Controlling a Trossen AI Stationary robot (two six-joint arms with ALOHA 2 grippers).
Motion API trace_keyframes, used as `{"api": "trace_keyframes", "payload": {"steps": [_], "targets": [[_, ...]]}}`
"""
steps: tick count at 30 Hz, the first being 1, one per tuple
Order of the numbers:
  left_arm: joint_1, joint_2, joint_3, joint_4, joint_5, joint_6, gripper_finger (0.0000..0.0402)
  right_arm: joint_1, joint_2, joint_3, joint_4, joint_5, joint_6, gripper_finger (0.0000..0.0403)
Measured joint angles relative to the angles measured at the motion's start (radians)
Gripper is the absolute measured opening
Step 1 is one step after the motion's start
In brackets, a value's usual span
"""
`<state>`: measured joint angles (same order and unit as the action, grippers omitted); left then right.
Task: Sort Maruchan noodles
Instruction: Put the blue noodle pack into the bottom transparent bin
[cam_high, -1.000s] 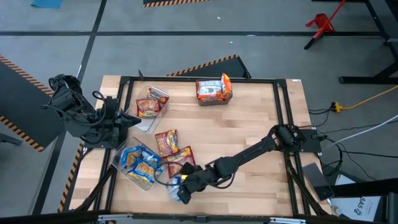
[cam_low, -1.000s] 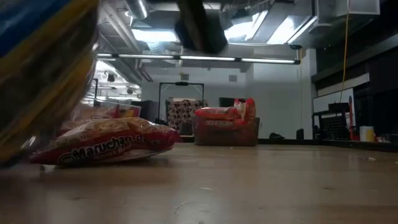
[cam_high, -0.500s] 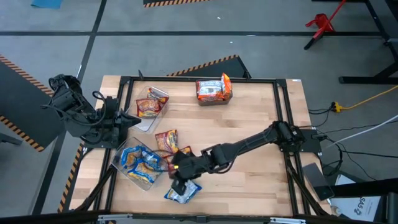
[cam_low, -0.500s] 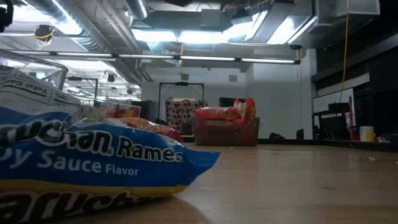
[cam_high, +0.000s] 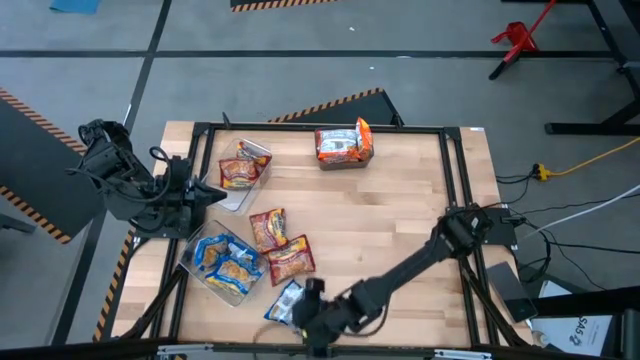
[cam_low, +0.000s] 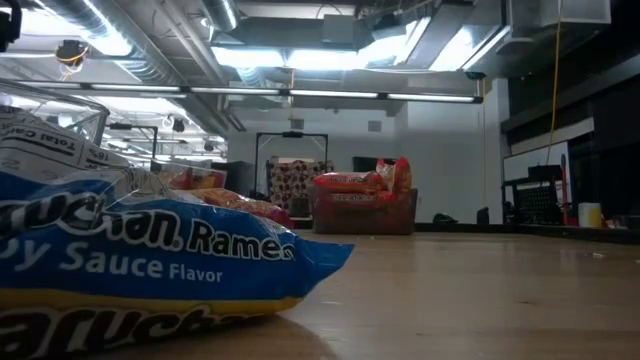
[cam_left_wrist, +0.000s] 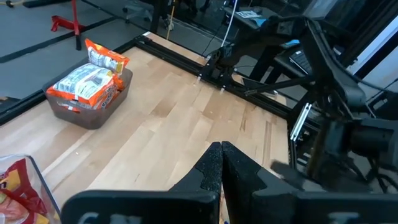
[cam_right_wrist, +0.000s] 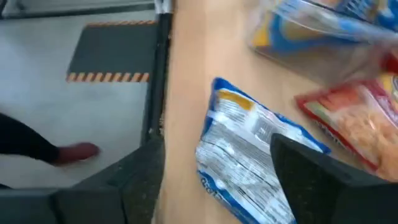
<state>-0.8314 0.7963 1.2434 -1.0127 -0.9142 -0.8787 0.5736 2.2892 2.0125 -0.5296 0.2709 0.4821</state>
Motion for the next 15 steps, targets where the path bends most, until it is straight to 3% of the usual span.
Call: {"api": "trace_keyframes", "payload": {"steps": [6,15], "targets": [[0.0,0.0,0.0,-0.008,0.003,0.0,0.0,0.008,0.077,0.002,0.115,-0.007,-0.073,0.0294],[0.0,0.0,0.0,-0.009,0.003,0.0,0.0,0.01,0.175,0.003,0.117,-0.003,-0.128,0.0295]]}}
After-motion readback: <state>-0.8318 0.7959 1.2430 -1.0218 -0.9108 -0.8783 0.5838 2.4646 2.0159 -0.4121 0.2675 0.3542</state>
